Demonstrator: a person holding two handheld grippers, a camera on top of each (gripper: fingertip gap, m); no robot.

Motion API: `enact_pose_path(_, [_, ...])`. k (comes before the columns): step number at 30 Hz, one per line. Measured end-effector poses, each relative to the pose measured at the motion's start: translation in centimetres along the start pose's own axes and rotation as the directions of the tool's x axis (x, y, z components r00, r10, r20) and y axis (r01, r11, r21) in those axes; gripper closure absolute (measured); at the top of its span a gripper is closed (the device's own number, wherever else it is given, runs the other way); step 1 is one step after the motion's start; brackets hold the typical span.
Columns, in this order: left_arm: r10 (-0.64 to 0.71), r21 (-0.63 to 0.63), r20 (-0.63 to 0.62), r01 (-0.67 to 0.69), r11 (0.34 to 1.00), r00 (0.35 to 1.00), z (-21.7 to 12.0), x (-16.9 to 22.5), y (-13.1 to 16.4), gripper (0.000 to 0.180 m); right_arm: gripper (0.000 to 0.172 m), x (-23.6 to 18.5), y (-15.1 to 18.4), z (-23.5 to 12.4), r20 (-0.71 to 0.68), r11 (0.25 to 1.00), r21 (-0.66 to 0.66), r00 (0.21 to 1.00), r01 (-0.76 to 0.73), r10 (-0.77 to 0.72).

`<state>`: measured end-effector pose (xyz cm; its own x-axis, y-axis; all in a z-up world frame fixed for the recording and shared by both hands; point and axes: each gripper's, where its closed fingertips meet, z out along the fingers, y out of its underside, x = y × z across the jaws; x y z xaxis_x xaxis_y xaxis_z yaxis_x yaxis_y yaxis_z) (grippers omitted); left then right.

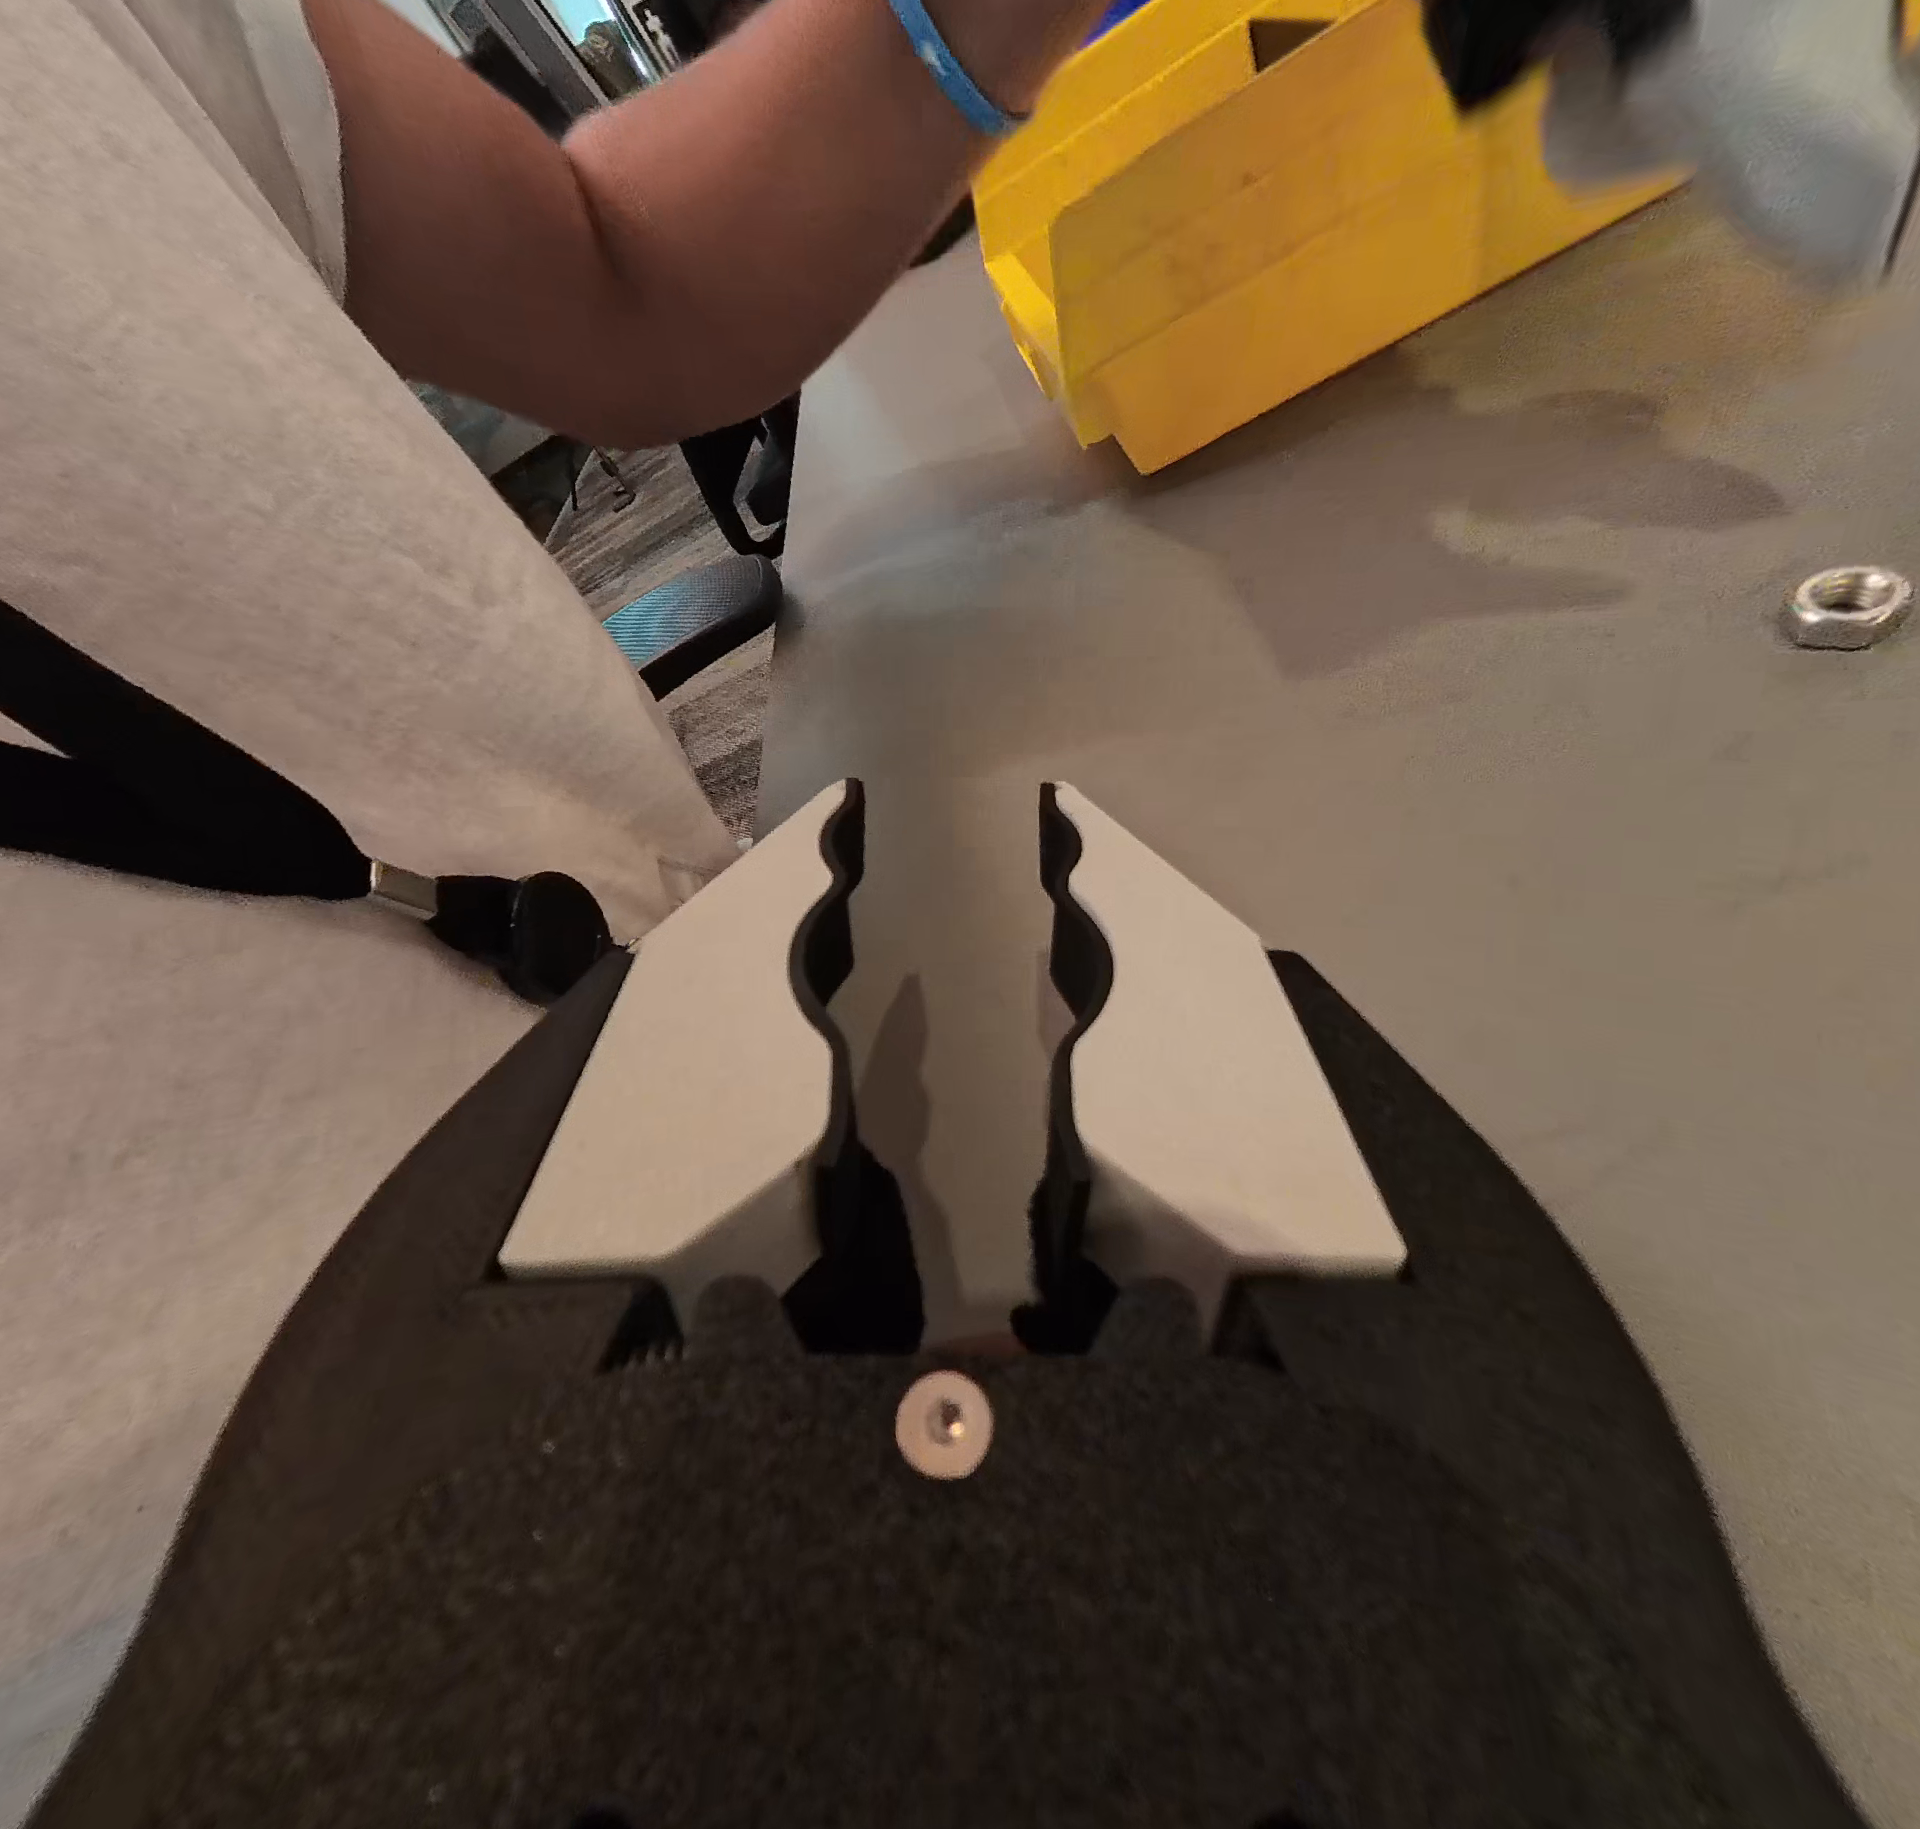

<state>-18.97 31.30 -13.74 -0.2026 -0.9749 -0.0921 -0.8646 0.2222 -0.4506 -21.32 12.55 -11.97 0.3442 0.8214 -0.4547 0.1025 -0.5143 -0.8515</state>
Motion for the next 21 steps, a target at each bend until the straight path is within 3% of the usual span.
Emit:
enact_pose_path(3, [-0.198,0.223,0.16,0.16,0.961,0.967,-8.2,-4.0,0.7,0.149,0.138,0.1,0.0,-0.1,-0.007,1.0,-0.001,1.0,0.003,-0.003])
enact_pose_path(5, [-0.348,0.338,0.23,0.261,0.904,0.909,-13.5,-6.3,3.2,0.149,0.138,0.2,0.0,0.0,-0.005,1.0,0.0,1.0,0.001,-0.001])
enact_pose_path(8, [-0.463,0.307,0.284,0.378,0.873,0.84,-16.7,-7.9,9.6,0.138,0.138,0.5,0.0,0.5,0.006,1.0,-0.01,1.0,-0.007,0.007])
enact_pose_path(12, [-0.462,0.124,0.341,0.448,0.886,0.819,-14.6,-8.8,16.6,0.139,0.138,0.8,0.0,1.5,0.021,0.999,-0.037,1.0,-0.008,0.008])
enact_pose_path(17, [-0.366,-0.041,0.267,0.39,0.92,0.891,-9.6,-9.8,19.5,0.143,0.138,1.1,0.0,2.6,0.041,0.999,-0.038,0.999,-0.033,0.035])
enact_pose_path(21, [-0.409,-0.086,0.155,0.424,0.901,0.9,-6.5,-10.9,20.4,0.147,0.138,1.7,0.0,2.9,0.028,0.998,-0.035,0.998,-0.055,0.056])
